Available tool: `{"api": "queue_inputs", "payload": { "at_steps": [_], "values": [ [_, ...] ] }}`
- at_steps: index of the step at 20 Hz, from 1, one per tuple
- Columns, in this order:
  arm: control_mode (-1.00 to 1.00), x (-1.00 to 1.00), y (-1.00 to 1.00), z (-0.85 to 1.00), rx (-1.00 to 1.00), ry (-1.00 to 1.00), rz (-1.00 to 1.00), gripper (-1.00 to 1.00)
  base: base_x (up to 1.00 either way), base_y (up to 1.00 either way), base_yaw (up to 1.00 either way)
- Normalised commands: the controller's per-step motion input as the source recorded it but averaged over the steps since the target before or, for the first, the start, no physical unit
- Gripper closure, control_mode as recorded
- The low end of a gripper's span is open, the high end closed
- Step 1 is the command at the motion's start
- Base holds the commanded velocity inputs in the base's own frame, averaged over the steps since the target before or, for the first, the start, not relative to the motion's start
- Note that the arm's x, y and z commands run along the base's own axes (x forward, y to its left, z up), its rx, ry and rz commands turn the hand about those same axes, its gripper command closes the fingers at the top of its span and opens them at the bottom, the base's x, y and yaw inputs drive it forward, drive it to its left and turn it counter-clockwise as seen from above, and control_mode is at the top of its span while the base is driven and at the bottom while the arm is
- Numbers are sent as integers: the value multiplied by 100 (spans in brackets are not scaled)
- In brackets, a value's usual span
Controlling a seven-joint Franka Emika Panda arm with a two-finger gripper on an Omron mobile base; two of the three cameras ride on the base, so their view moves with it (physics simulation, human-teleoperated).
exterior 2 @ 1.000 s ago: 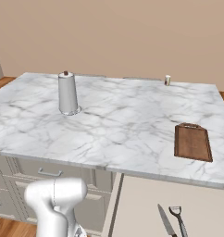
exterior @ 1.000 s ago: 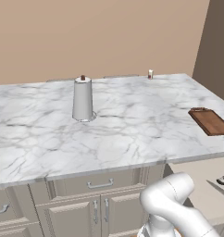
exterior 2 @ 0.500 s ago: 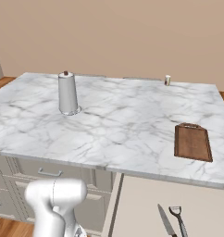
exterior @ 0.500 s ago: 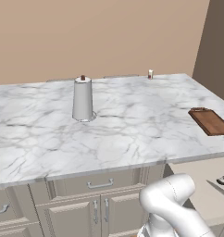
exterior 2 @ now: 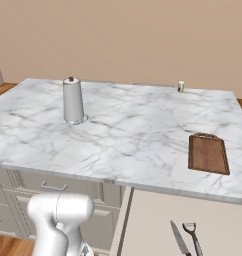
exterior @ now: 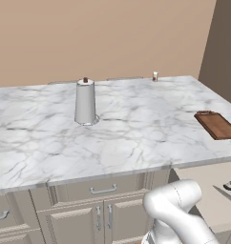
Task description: Open the drawer on the right and place the cutting tools on the cutting board.
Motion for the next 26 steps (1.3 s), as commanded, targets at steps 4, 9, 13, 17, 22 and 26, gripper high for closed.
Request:
{"api": "queue_inputs", "payload": {
  "at_steps": [4, 9, 13, 17, 22, 26],
  "values": [
    [-100, -54, 21, 60, 0, -3, 0, -100, 0, 0, 0],
    [-100, -24, 24, 60, -2, -3, 0, -100, 0, 0, 0],
    [-100, -3, 31, 54, -9, 0, 0, -100, 0, 0, 0],
    [-100, -1, 51, 35, -18, 0, 0, -100, 0, 0, 0],
    [-100, -4, 75, 52, -21, 0, 0, -100, 0, 0, 0],
    [-100, 0, 66, 69, -19, 0, 0, -100, 0, 0, 0]
  ]
}}
